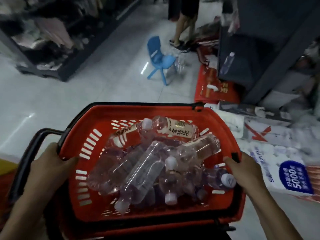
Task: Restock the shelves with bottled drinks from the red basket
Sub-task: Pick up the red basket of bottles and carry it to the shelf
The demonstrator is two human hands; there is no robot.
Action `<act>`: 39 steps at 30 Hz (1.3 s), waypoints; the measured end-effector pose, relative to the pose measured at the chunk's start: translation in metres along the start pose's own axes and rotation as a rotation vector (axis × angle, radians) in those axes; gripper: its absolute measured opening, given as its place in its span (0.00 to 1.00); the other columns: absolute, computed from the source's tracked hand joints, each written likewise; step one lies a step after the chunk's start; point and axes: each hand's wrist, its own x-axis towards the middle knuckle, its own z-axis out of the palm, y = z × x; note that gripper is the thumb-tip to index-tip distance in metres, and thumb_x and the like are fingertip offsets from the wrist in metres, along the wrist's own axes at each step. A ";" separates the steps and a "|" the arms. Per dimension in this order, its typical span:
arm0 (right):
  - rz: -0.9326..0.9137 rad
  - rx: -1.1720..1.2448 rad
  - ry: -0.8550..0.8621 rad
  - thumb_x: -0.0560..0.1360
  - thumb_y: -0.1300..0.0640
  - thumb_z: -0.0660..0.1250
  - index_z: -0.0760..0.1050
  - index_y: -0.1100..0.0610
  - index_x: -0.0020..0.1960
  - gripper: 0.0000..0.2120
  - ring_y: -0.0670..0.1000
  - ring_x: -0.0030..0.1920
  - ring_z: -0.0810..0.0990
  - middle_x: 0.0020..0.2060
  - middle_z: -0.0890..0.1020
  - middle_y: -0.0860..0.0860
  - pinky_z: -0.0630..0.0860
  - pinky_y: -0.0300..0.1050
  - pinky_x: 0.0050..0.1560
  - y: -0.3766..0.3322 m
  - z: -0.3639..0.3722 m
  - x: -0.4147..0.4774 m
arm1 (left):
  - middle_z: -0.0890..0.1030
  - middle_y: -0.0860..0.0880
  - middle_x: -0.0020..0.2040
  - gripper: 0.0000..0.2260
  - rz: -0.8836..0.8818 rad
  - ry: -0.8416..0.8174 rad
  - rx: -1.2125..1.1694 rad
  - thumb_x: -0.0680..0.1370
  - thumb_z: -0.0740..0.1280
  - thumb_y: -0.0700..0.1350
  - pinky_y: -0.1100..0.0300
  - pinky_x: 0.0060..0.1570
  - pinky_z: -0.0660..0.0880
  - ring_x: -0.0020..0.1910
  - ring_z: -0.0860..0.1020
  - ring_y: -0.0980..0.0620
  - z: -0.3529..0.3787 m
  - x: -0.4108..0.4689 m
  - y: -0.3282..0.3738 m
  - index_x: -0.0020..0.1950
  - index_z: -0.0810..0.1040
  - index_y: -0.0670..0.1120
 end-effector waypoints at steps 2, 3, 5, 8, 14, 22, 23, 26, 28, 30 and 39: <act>0.041 0.042 0.049 0.76 0.49 0.68 0.77 0.58 0.47 0.11 0.59 0.45 0.79 0.42 0.81 0.56 0.73 0.50 0.47 -0.024 0.000 0.013 | 0.81 0.37 0.51 0.18 0.079 -0.008 -0.013 0.72 0.74 0.46 0.51 0.44 0.69 0.41 0.72 0.46 -0.005 0.056 0.033 0.59 0.75 0.42; 0.055 0.063 0.069 0.76 0.49 0.68 0.78 0.56 0.48 0.10 0.59 0.46 0.80 0.42 0.81 0.56 0.72 0.49 0.47 -0.036 0.000 0.021 | 0.81 0.37 0.51 0.18 0.116 -0.020 -0.018 0.73 0.74 0.44 0.52 0.43 0.69 0.41 0.72 0.46 -0.007 0.083 0.049 0.60 0.74 0.42; 0.099 0.094 0.107 0.76 0.49 0.68 0.79 0.55 0.50 0.10 0.59 0.48 0.81 0.45 0.82 0.56 0.72 0.49 0.48 -0.058 0.002 0.039 | 0.80 0.40 0.49 0.18 0.207 -0.058 -0.021 0.74 0.74 0.45 0.53 0.39 0.69 0.39 0.73 0.48 -0.003 0.135 0.078 0.60 0.74 0.43; 0.179 0.112 0.165 0.75 0.48 0.68 0.80 0.58 0.53 0.14 0.61 0.51 0.81 0.49 0.83 0.58 0.74 0.51 0.51 -0.085 0.008 0.081 | 0.77 0.45 0.45 0.17 0.276 -0.118 0.013 0.74 0.73 0.45 0.53 0.39 0.69 0.36 0.71 0.51 0.018 0.207 0.124 0.59 0.73 0.43; 0.323 0.157 0.168 0.77 0.51 0.68 0.78 0.61 0.53 0.13 0.60 0.50 0.79 0.50 0.82 0.59 0.69 0.48 0.49 -0.152 0.027 0.204 | 0.77 0.45 0.43 0.15 0.315 -0.238 0.120 0.73 0.73 0.47 0.51 0.41 0.70 0.39 0.74 0.44 0.085 0.357 0.231 0.54 0.71 0.46; 0.475 0.144 0.151 0.78 0.52 0.67 0.75 0.60 0.52 0.10 0.56 0.45 0.76 0.43 0.77 0.54 0.67 0.46 0.47 -0.245 0.009 0.346 | 0.83 0.47 0.43 0.20 0.307 -0.387 0.224 0.67 0.75 0.57 0.47 0.41 0.80 0.39 0.82 0.44 0.137 0.528 0.374 0.53 0.72 0.53; 0.483 0.139 0.155 0.79 0.53 0.67 0.74 0.59 0.49 0.08 0.55 0.41 0.74 0.41 0.77 0.54 0.66 0.45 0.46 -0.257 0.007 0.360 | 0.83 0.47 0.44 0.21 0.313 -0.404 0.246 0.67 0.75 0.59 0.46 0.40 0.81 0.38 0.83 0.44 0.144 0.547 0.391 0.54 0.72 0.54; 0.560 0.150 0.186 0.79 0.55 0.67 0.70 0.57 0.42 0.10 0.48 0.33 0.67 0.32 0.71 0.48 0.63 0.46 0.43 -0.284 0.012 0.397 | 0.82 0.45 0.44 0.19 0.405 -0.424 0.284 0.70 0.76 0.53 0.48 0.41 0.78 0.41 0.80 0.42 0.160 0.595 0.449 0.54 0.73 0.49; 0.625 0.142 0.211 0.78 0.54 0.67 0.71 0.57 0.43 0.10 0.50 0.35 0.69 0.33 0.74 0.51 0.65 0.47 0.44 -0.306 0.016 0.421 | 0.80 0.44 0.44 0.18 0.474 -0.453 0.294 0.71 0.75 0.49 0.49 0.42 0.74 0.42 0.78 0.41 0.173 0.624 0.492 0.55 0.73 0.46; 0.693 0.153 0.247 0.78 0.52 0.67 0.74 0.60 0.50 0.11 0.56 0.43 0.74 0.42 0.79 0.56 0.69 0.50 0.49 -0.326 0.026 0.449 | 0.77 0.45 0.43 0.17 0.551 -0.494 0.326 0.72 0.75 0.47 0.50 0.43 0.71 0.42 0.75 0.43 0.192 0.664 0.532 0.55 0.73 0.44; 0.945 0.397 0.475 0.81 0.49 0.62 0.74 0.53 0.48 0.09 0.46 0.34 0.73 0.36 0.77 0.49 0.67 0.42 0.37 -0.435 0.055 0.517 | 0.84 0.46 0.47 0.33 0.930 -0.715 0.363 0.58 0.75 0.71 0.40 0.50 0.80 0.43 0.83 0.41 0.335 0.910 0.723 0.56 0.76 0.54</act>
